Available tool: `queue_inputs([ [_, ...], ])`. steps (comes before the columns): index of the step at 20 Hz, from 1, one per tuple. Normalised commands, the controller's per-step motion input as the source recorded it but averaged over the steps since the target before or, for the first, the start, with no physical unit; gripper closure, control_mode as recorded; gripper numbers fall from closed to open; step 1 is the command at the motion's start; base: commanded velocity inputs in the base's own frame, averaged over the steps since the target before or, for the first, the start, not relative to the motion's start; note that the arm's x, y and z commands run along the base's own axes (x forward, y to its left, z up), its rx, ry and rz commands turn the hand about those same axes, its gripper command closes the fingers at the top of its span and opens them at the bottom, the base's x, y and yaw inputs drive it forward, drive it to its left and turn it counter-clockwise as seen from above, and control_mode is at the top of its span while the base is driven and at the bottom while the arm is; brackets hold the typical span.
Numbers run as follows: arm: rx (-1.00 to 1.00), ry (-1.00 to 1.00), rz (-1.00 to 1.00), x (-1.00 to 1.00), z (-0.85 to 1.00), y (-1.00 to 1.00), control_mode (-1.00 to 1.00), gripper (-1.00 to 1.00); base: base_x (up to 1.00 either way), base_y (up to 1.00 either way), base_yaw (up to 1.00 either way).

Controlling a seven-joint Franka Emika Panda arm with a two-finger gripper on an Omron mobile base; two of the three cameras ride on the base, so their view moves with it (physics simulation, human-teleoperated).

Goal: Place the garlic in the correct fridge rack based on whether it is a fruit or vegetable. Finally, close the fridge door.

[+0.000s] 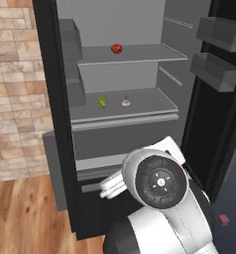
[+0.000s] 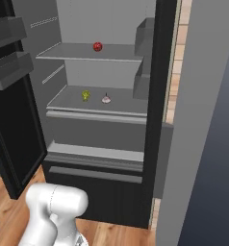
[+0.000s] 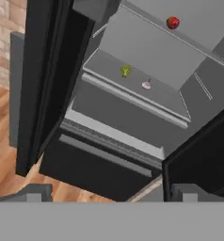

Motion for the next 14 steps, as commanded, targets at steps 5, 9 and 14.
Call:
queue_inputs([
  [5,-0.28,-0.03,0.09,0.44,0.40,1.00,-1.00,-1.00,0.00,0.00,0.00],
  [9,-0.31,-0.05,0.04,0.52,0.43,1.00,-1.00,-1.00,0.00,0.00,0.00],
  [14,-0.30,-0.13,0.05,0.49,0.11,0.92,-1.00,-1.00,0.00,0.00,0.00],
])
